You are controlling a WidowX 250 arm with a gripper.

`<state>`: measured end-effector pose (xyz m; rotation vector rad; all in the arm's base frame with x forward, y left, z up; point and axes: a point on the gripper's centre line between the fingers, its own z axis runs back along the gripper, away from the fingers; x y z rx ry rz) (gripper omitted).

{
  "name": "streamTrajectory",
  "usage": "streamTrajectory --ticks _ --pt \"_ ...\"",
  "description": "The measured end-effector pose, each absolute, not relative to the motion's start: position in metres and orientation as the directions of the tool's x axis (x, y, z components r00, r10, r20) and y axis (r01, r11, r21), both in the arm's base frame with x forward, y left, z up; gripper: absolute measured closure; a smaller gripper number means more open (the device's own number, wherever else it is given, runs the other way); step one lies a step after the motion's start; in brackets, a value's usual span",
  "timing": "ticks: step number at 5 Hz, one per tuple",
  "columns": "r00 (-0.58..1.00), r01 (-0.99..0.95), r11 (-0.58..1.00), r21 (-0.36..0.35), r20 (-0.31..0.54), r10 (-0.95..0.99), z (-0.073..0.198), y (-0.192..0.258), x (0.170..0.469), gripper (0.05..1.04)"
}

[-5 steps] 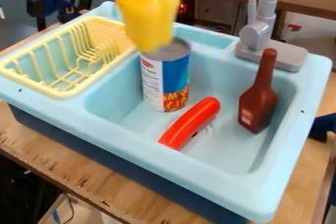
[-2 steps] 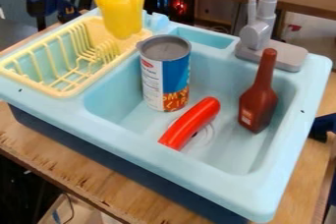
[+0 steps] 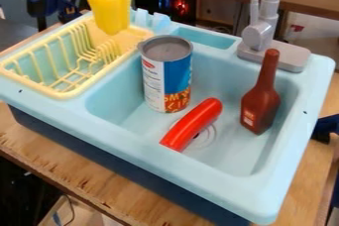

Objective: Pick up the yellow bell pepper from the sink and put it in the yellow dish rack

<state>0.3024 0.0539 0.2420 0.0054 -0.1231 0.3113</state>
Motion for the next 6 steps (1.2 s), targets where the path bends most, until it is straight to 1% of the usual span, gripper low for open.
streamTrajectory --ticks 1,2,3,4,6 --pt "0.940 -0.323 0.946 -0.040 0.106 0.325 0.235 0.065 0.309 0.975" --pt "0.929 -0.359 0.932 -0.045 0.084 0.361 0.228 0.076 0.312 0.975" --pt "0.927 -0.368 0.929 -0.042 0.063 0.370 0.221 0.082 0.318 0.975" --pt "0.925 -0.379 0.924 -0.038 0.019 0.380 0.205 0.084 0.326 0.975" --pt "0.920 -0.391 0.919 -0.043 -0.027 0.390 0.190 0.087 0.346 0.975"
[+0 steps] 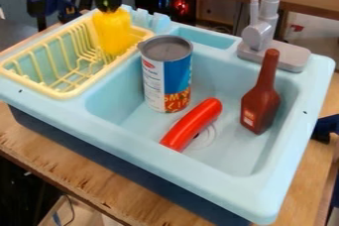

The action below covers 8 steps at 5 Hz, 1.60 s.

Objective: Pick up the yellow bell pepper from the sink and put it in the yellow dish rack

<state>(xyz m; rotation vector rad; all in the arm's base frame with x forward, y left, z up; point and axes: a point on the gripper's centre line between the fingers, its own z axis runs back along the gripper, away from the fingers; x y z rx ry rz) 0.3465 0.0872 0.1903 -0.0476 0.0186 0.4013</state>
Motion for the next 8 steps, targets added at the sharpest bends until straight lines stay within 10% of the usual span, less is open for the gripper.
streamTrajectory --ticks 5,8 --pt "0.939 -0.333 0.943 -0.004 -0.088 0.331 0.163 0.081 0.357 0.939" --pt "0.964 -0.267 0.964 -0.015 -0.001 0.267 0.183 0.060 0.349 0.155"
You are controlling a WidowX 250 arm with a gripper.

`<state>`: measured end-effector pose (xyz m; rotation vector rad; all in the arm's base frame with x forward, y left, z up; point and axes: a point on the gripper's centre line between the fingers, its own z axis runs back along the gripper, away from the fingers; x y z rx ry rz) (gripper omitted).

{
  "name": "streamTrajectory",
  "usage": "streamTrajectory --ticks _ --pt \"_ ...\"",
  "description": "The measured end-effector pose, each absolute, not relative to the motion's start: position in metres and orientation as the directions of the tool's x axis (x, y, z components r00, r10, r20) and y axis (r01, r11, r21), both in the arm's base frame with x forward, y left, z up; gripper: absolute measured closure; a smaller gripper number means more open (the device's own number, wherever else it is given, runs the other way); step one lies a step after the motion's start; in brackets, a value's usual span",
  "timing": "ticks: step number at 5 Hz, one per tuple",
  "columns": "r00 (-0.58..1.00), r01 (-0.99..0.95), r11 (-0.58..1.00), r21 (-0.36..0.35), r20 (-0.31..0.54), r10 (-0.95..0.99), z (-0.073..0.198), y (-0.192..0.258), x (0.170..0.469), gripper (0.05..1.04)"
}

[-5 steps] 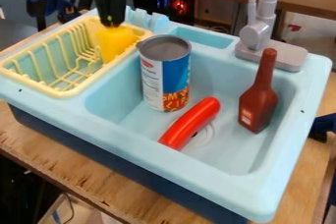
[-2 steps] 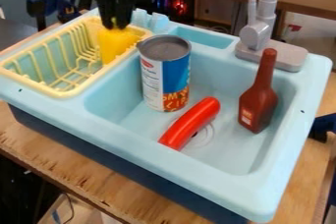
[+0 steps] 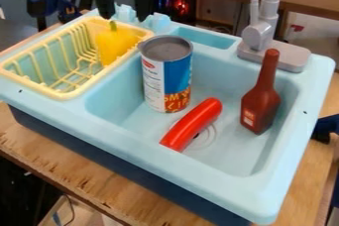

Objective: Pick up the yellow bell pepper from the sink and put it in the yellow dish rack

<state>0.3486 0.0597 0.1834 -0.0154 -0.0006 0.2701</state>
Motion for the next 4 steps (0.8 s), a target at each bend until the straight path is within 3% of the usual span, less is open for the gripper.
streamTrajectory --ticks 1,2,3,4 --pt "0.958 -0.288 0.958 0.011 -0.002 0.288 0.198 0.060 0.338 0.075" --pt "0.965 -0.259 0.965 0.040 -0.028 0.260 0.212 0.044 0.325 0.079" --pt "0.974 -0.224 0.974 0.034 -0.035 0.225 0.230 0.022 0.311 0.081" --pt "0.989 -0.136 0.991 -0.003 -0.059 0.136 0.227 -0.010 0.299 0.083"
